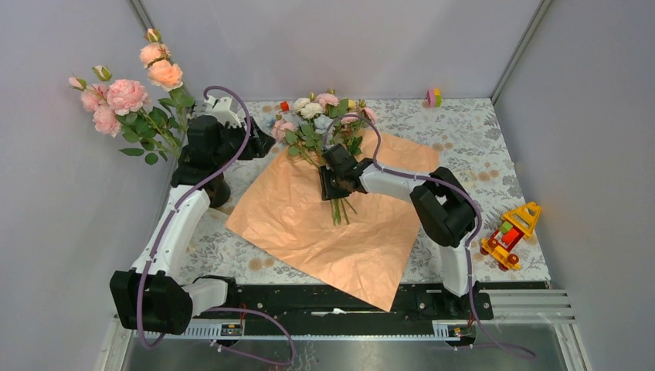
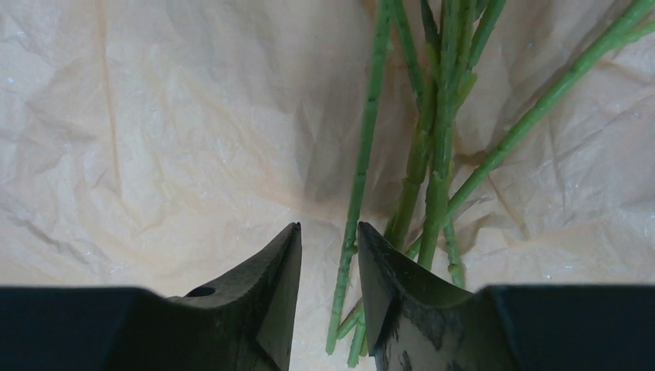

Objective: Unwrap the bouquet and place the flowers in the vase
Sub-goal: Pick up the fake flower from the wrapping paper.

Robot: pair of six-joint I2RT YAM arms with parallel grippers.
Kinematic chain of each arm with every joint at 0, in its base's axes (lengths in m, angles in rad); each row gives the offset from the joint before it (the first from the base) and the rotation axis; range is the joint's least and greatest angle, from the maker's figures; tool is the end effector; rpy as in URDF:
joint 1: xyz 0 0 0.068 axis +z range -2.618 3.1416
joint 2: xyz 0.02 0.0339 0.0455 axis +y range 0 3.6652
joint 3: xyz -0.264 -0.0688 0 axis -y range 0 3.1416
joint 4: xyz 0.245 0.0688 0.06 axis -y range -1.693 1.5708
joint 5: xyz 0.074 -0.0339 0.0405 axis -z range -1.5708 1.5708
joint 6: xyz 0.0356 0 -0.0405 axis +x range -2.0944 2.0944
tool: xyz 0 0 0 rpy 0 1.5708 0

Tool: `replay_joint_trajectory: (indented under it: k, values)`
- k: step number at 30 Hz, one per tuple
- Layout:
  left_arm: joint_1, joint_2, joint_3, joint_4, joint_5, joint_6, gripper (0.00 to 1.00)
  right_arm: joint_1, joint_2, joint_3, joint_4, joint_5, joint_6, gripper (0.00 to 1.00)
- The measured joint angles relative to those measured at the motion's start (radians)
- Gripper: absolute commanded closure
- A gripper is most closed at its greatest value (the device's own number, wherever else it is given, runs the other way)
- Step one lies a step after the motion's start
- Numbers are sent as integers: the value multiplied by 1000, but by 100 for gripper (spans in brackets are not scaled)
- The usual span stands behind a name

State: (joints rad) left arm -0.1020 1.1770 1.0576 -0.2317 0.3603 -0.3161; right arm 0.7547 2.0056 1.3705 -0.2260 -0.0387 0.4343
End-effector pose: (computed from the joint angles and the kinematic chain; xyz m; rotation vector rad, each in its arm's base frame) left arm 0.2672 -0.0400 0.3508 0.0380 1.9482 -0.6246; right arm 0.3163 0.2993 0.1728 -0.4193 2.4817 0.5627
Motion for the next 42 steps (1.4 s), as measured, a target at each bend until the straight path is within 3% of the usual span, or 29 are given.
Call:
replay_joint_trajectory:
  k: [6, 13, 22, 35, 39, 42]
  values:
    - [0, 0, 0, 0, 0, 0, 42, 4, 41, 18, -6, 34, 0, 70]
    - [0, 0, 0, 0, 0, 0, 42, 4, 43, 22, -9, 57, 10, 100]
    - [0, -5, -3, 0, 0, -3, 42, 4, 32, 0, 36, 53, 43, 100]
    - [0, -11, -5, 8, 12, -40, 42, 5, -198, -159, 343, -71, 94, 100]
    - [0, -15, -5, 12, 53, -98, 38, 5, -264, -181, 429, -106, 91, 100]
    - [0, -33, -5, 53, 107, -172, 29, 5, -323, -207, 482, -143, 85, 100]
